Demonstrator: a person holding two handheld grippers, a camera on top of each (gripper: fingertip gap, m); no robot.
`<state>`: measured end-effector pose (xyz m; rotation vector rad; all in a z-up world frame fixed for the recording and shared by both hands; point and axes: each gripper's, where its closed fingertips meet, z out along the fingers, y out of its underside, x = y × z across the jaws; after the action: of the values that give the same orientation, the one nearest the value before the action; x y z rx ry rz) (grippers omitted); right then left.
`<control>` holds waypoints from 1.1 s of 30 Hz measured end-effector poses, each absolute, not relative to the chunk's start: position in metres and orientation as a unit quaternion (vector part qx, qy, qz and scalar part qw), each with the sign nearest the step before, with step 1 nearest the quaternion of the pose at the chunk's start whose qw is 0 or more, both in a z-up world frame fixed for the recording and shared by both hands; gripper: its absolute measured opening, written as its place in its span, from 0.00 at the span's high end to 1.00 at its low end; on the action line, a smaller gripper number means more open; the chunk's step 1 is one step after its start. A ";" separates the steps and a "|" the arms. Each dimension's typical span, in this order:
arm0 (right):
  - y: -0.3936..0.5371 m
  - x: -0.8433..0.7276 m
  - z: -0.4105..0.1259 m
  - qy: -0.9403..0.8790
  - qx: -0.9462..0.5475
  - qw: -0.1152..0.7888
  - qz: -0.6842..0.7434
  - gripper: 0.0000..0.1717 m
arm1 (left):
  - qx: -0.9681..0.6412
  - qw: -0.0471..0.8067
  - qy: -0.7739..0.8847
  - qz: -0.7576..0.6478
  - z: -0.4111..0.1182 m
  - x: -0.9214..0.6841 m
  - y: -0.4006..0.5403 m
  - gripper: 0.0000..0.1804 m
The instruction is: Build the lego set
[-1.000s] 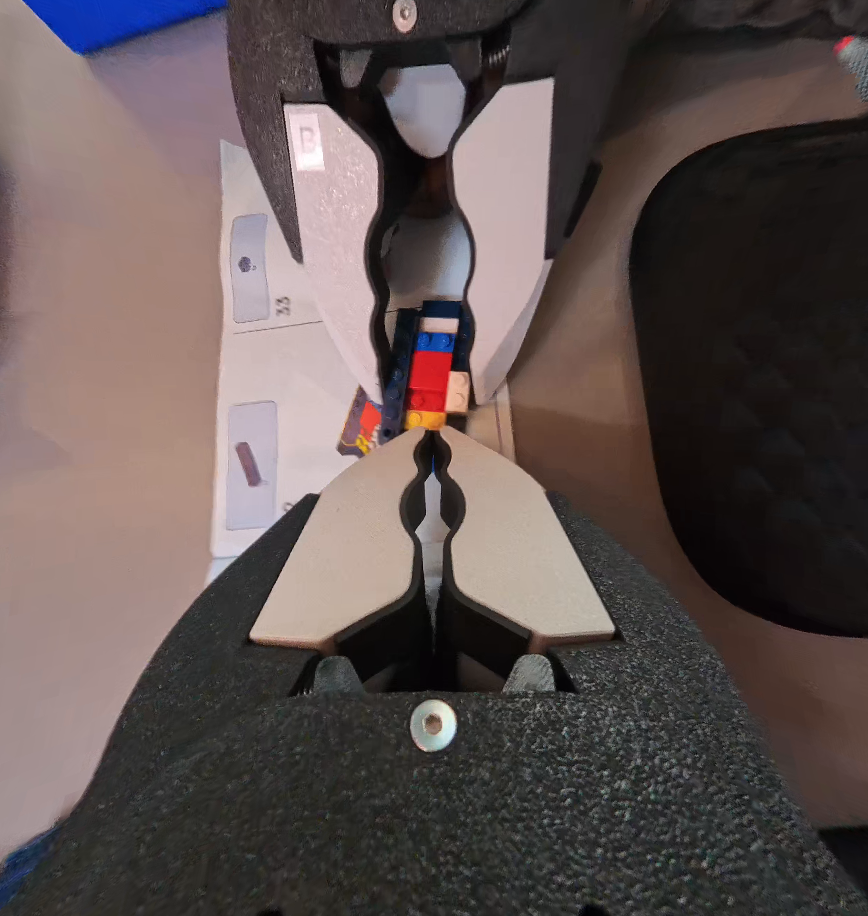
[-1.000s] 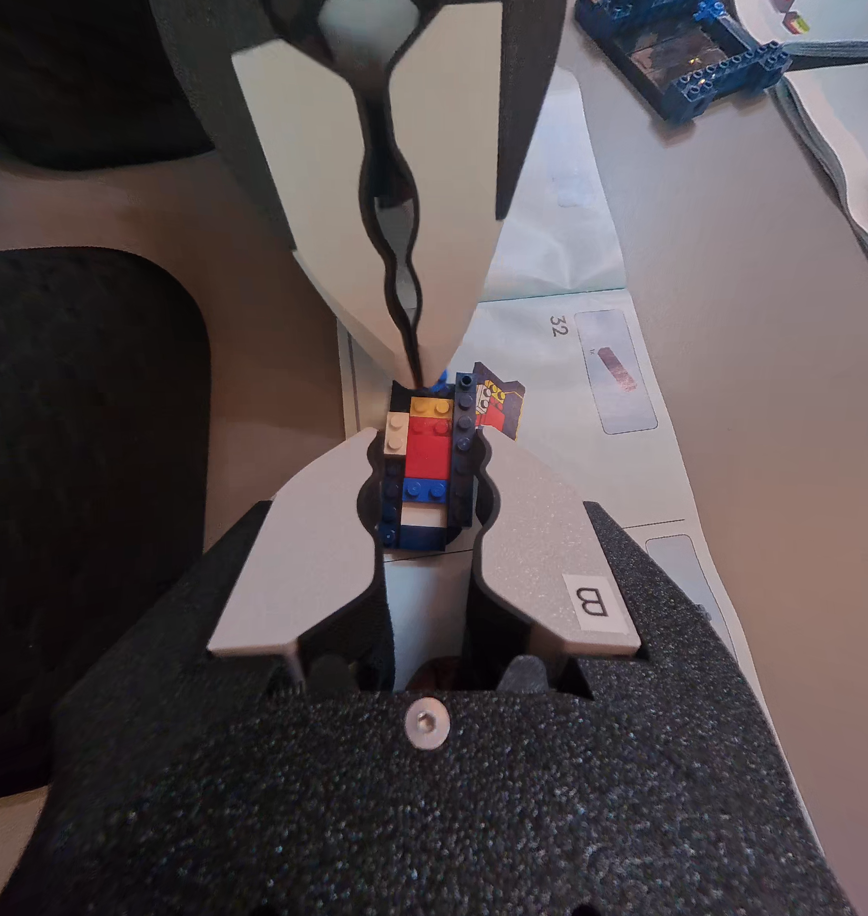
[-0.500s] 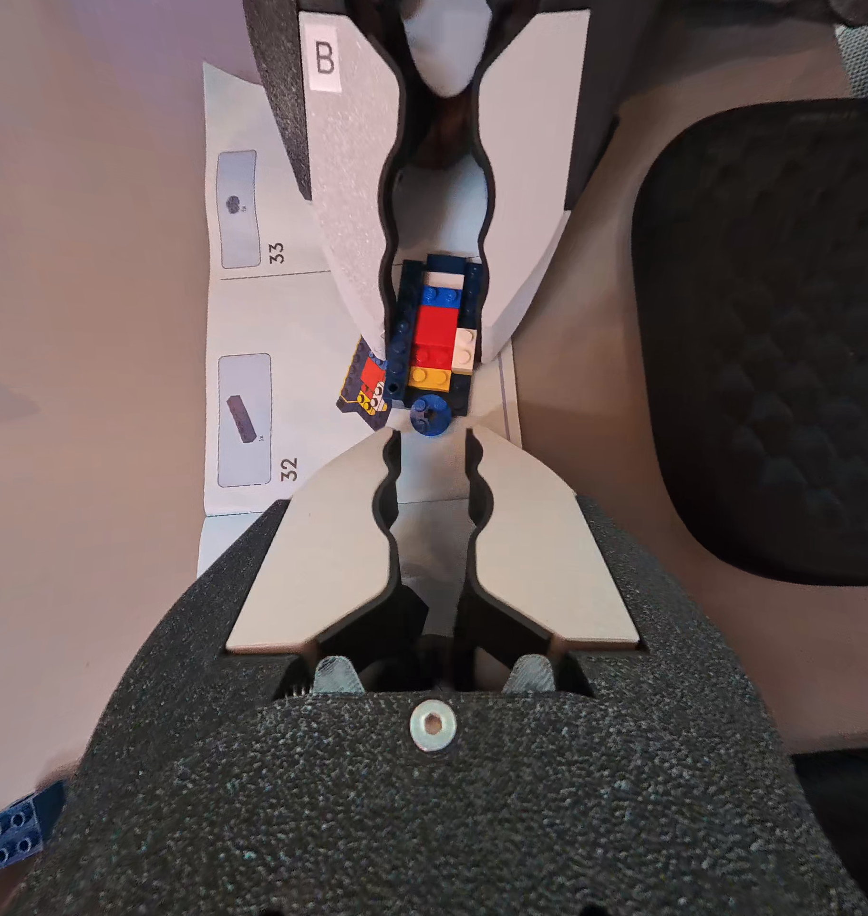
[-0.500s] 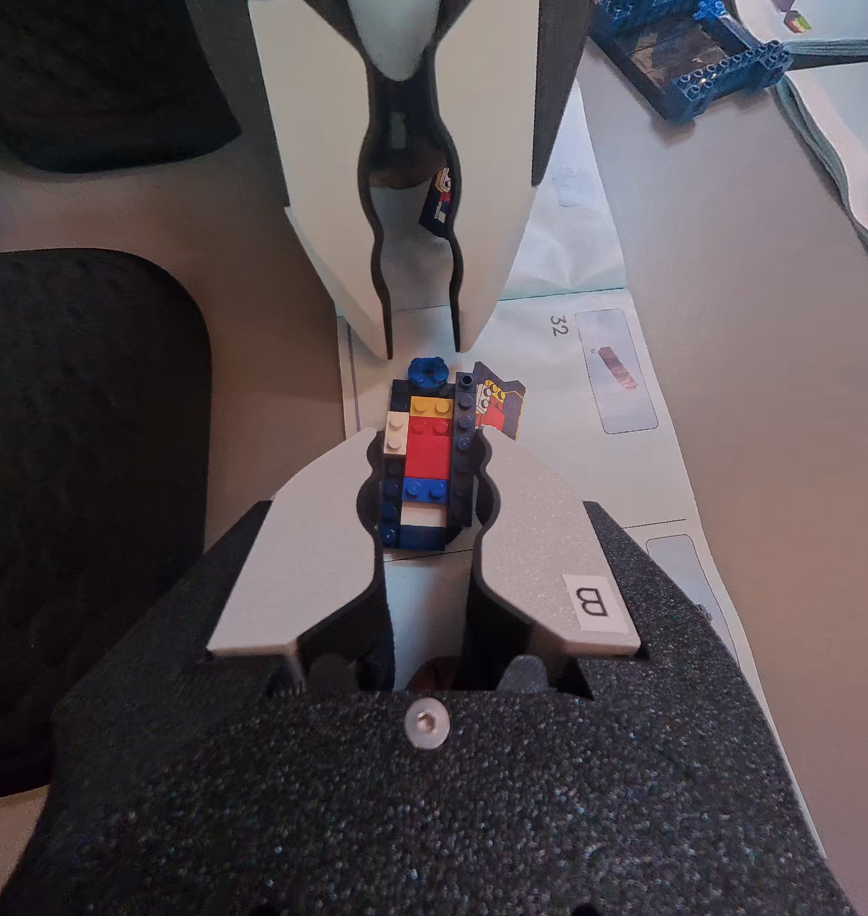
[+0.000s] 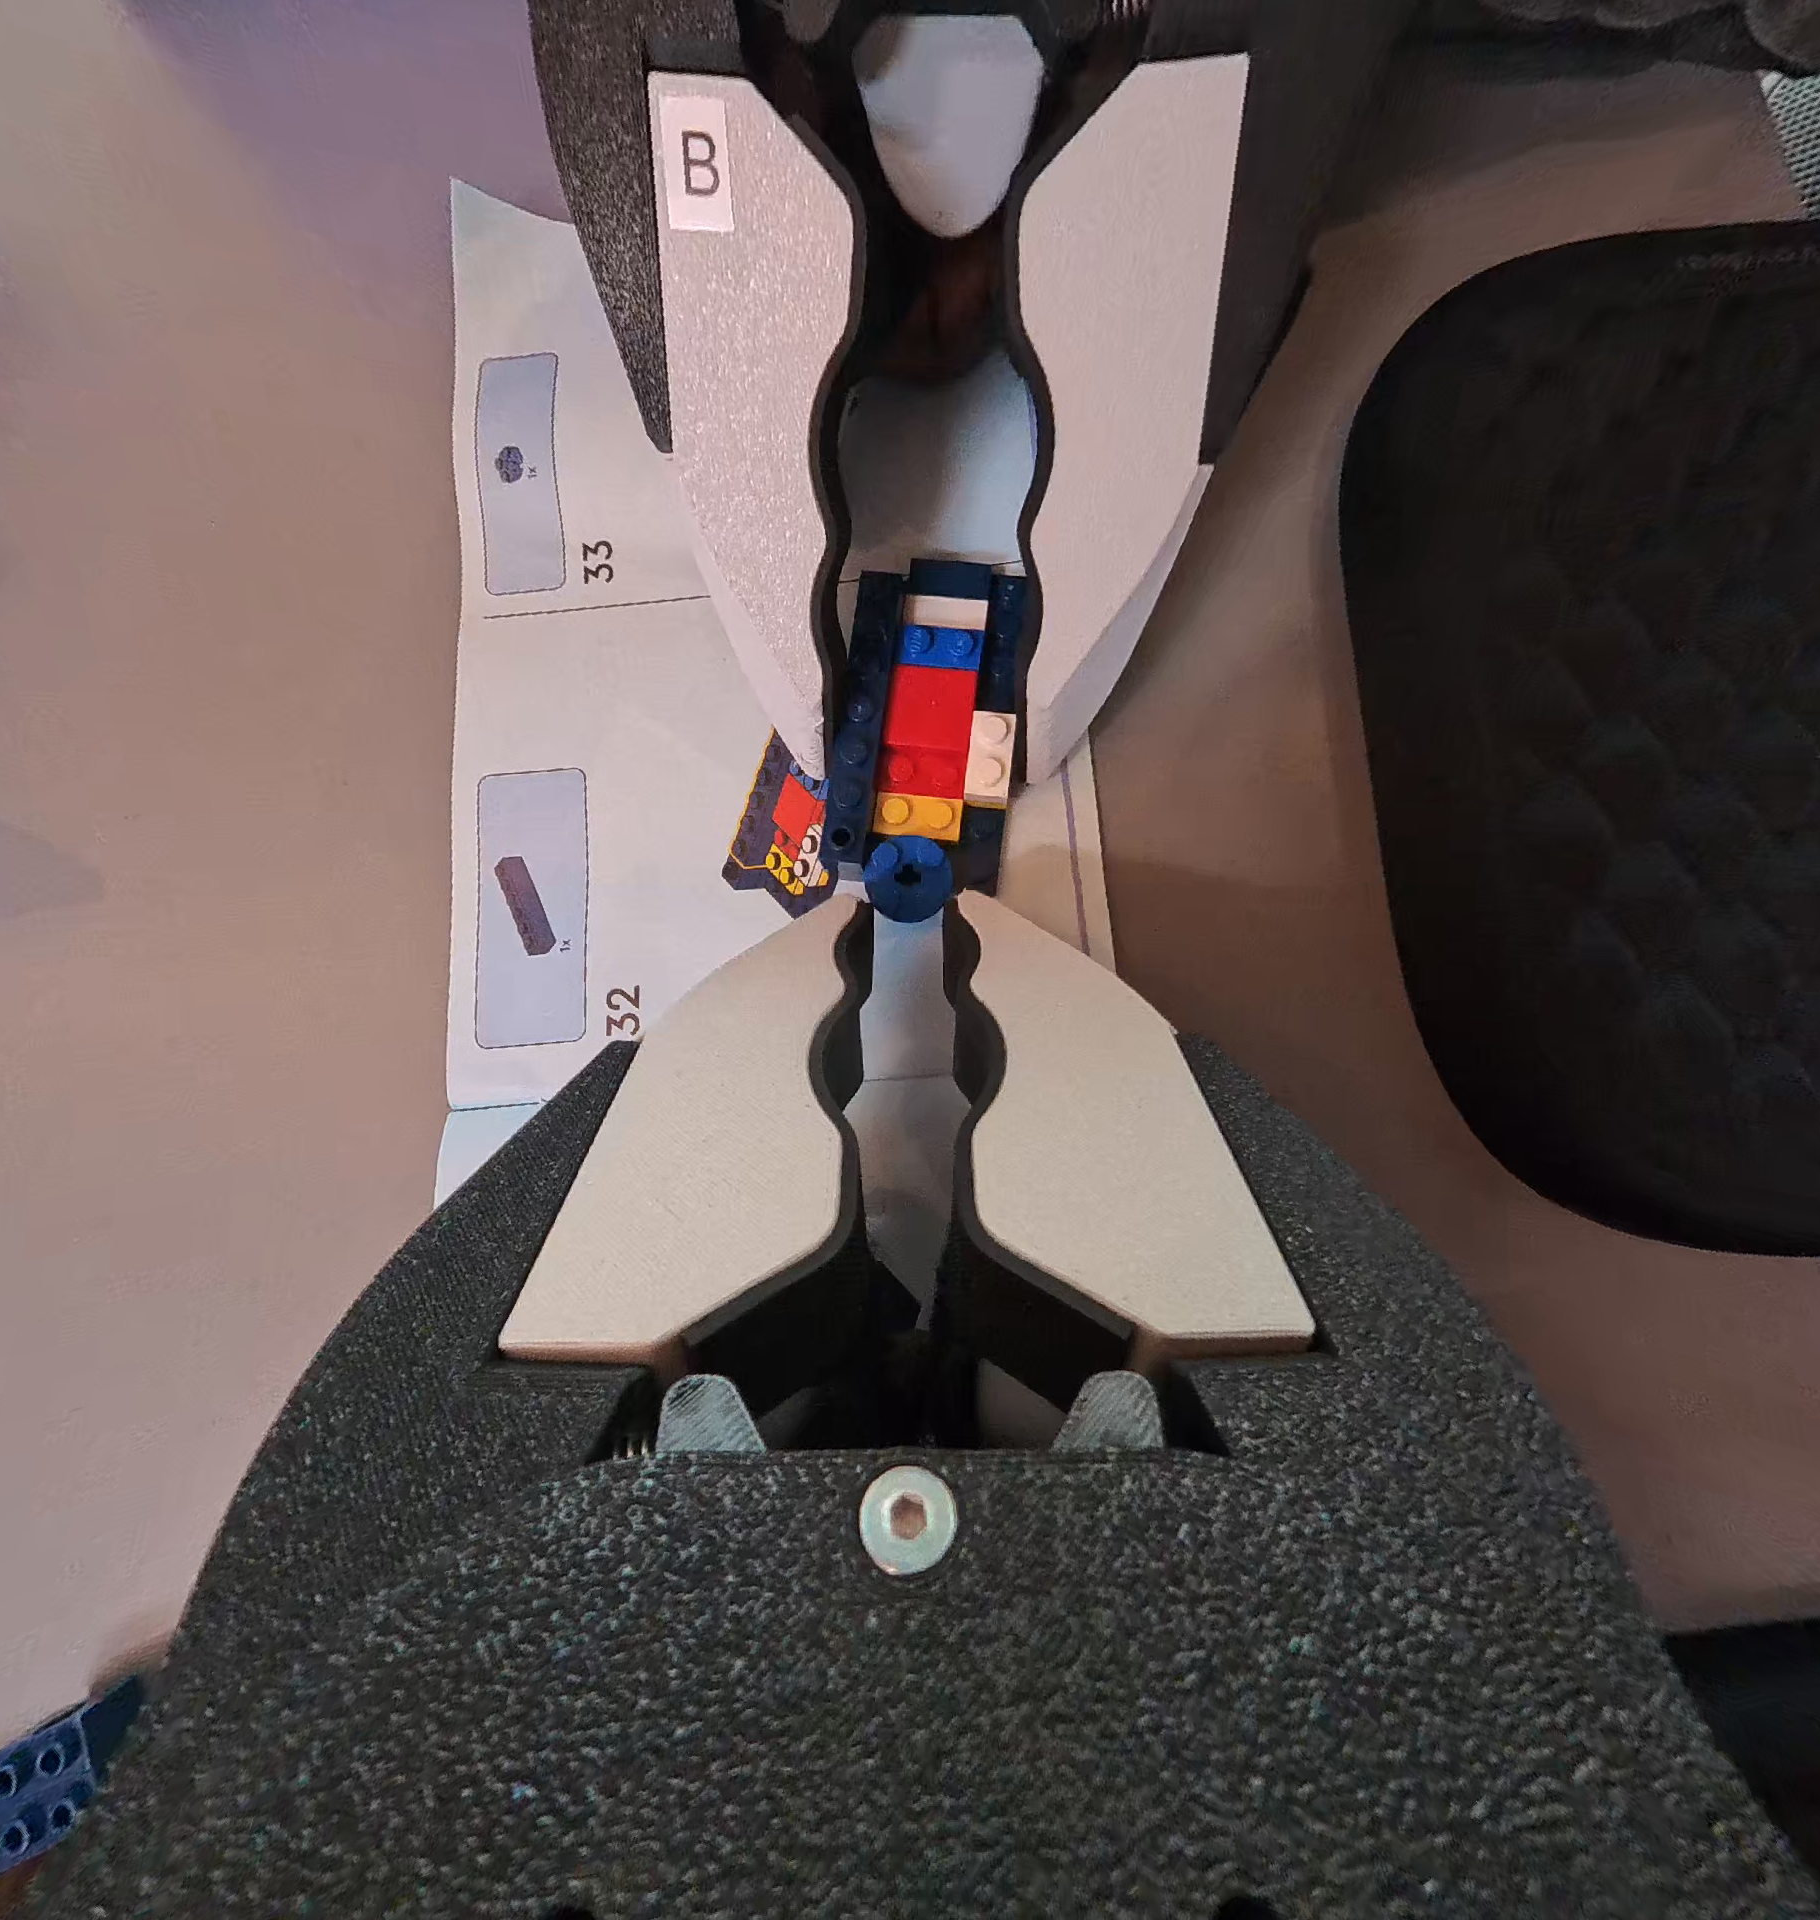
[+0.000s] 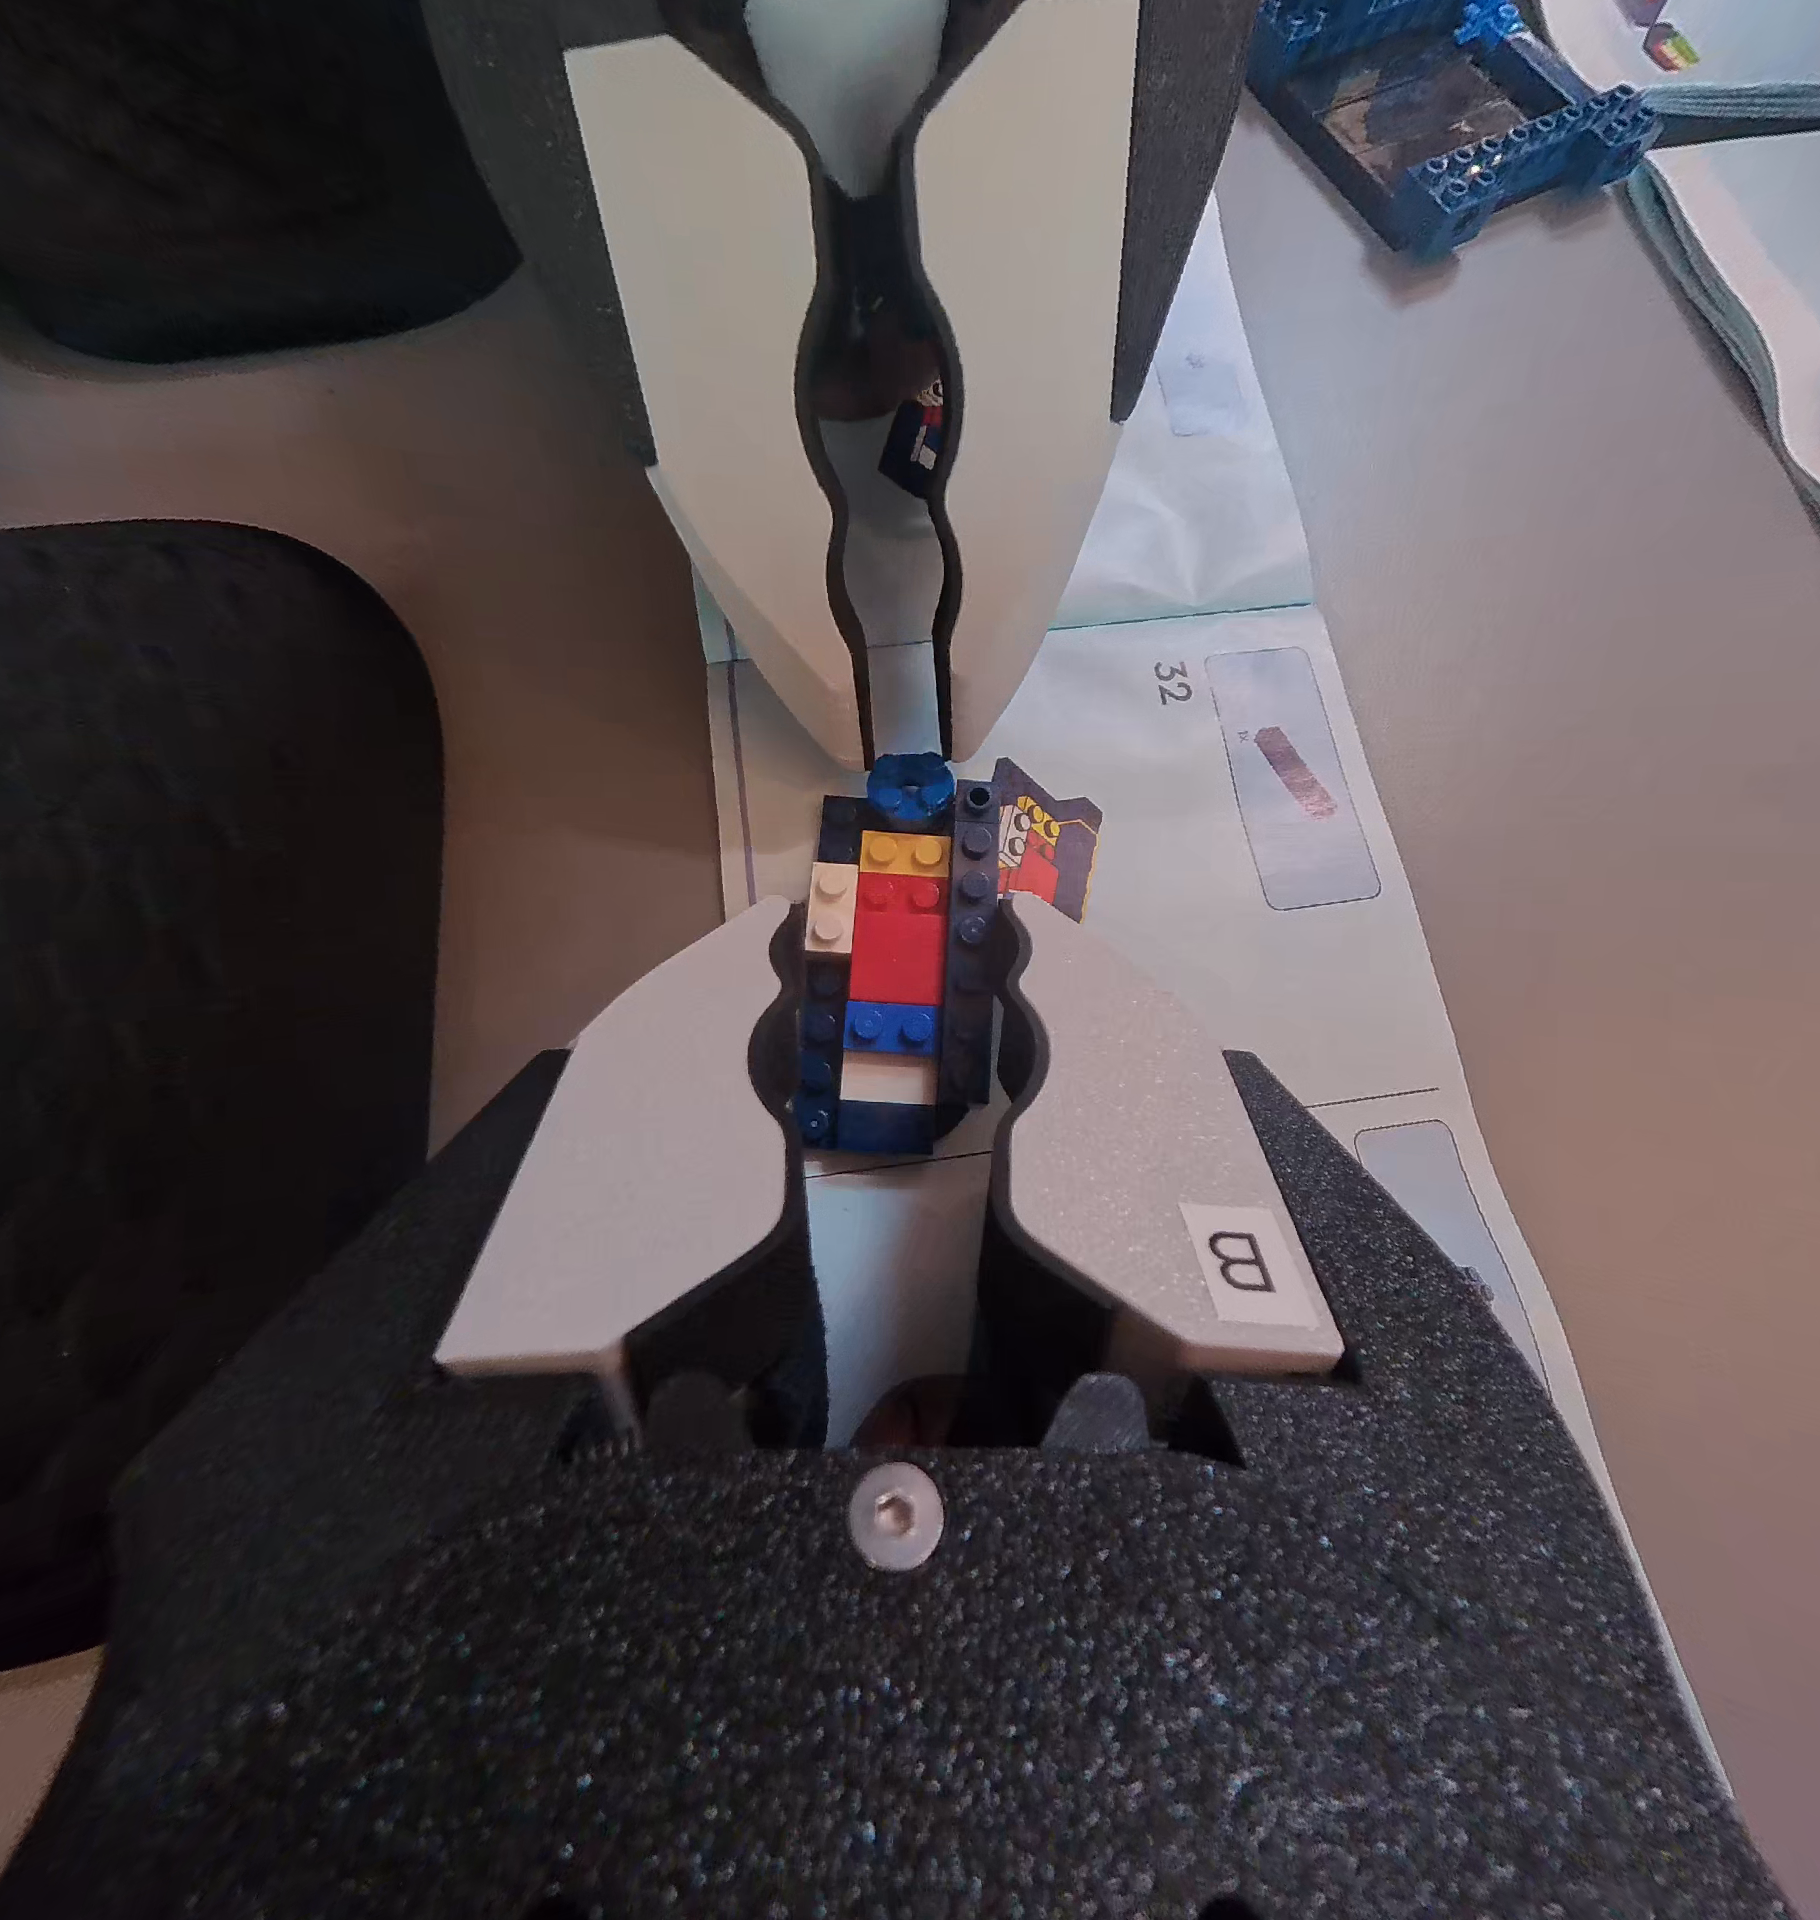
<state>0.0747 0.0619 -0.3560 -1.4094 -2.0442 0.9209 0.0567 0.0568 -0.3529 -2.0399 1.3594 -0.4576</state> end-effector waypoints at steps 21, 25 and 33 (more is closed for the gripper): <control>0.061 0.075 -0.355 -0.746 -0.518 0.237 0.344 0.80 | -0.755 0.330 0.535 -0.186 -0.345 0.061 0.058 0.99; 0.061 0.075 -0.355 -0.747 -0.518 0.238 0.343 0.80 | -0.752 0.322 0.546 -0.181 -0.351 0.063 0.056 1.00; 0.061 0.075 -0.356 -0.748 -0.517 0.240 0.341 0.80 | -0.739 0.292 0.587 -0.156 -0.352 0.063 0.056 1.00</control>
<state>0.0748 0.0613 -0.3558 -1.4143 -2.0464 0.9327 0.0630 0.0559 -0.3517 -1.9692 1.5657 -0.4151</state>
